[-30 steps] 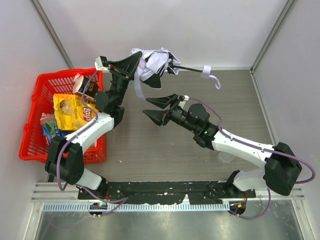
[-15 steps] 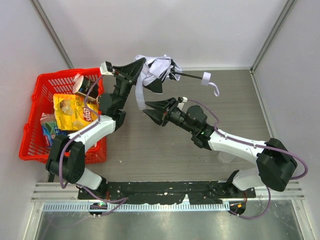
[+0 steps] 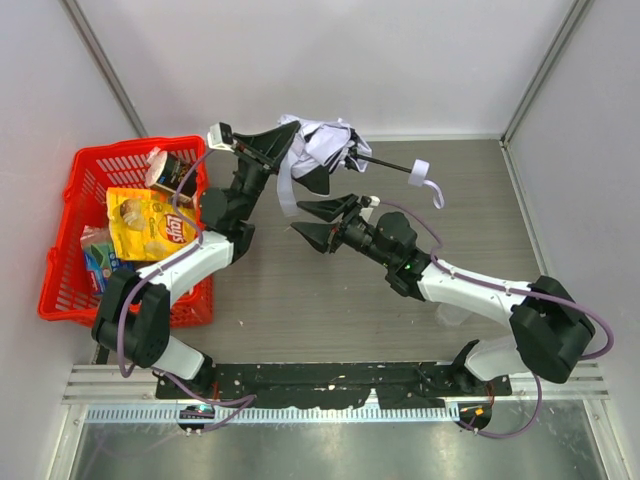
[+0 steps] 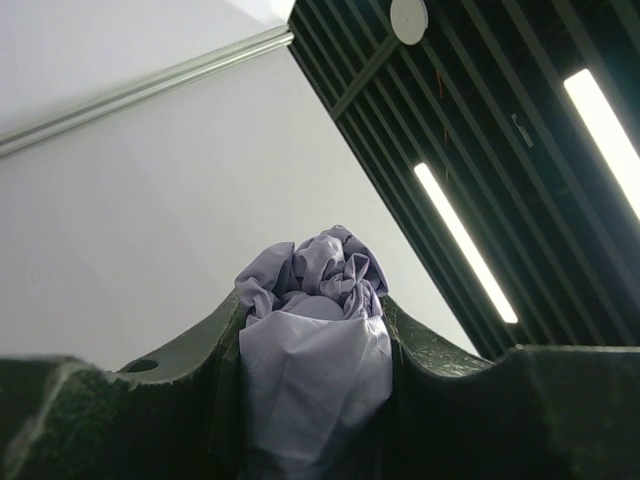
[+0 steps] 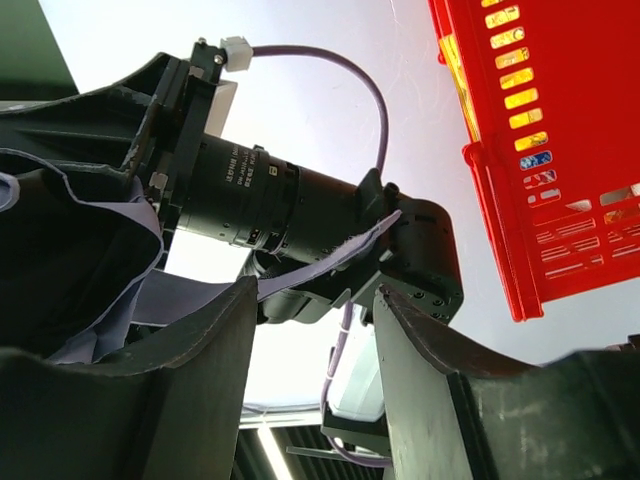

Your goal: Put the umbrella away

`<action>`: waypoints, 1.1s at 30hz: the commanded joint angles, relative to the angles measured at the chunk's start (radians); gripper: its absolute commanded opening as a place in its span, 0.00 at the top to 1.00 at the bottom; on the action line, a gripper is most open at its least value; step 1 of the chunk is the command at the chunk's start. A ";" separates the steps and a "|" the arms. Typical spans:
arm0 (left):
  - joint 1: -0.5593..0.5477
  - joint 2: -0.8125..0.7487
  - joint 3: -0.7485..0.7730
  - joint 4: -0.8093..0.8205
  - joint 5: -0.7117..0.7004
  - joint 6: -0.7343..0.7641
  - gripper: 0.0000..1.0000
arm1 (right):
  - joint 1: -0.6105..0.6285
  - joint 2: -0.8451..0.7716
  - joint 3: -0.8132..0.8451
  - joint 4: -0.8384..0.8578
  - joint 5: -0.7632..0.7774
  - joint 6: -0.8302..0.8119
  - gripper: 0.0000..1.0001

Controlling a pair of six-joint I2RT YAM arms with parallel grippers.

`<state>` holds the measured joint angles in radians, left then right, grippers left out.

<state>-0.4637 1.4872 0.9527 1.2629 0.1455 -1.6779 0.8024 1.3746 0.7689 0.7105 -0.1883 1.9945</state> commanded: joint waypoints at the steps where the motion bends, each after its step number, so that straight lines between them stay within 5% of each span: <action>1: -0.010 -0.030 0.047 0.282 0.016 -0.029 1.00 | -0.003 0.015 0.052 0.070 -0.036 0.244 0.44; 14: -0.010 -0.048 0.049 0.283 0.046 -0.048 1.00 | -0.016 0.067 0.089 0.090 -0.135 0.253 0.45; 20: -0.010 -0.061 0.054 0.282 0.066 -0.049 1.00 | -0.028 0.037 0.037 0.089 -0.089 0.263 0.25; 33: -0.032 -0.012 0.077 0.282 0.095 -0.057 1.00 | -0.029 -0.006 0.030 0.066 -0.071 0.265 0.37</action>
<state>-0.4908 1.4776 0.9684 1.2671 0.2306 -1.7203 0.7765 1.4376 0.8112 0.7490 -0.2893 1.9968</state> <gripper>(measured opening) 0.420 0.647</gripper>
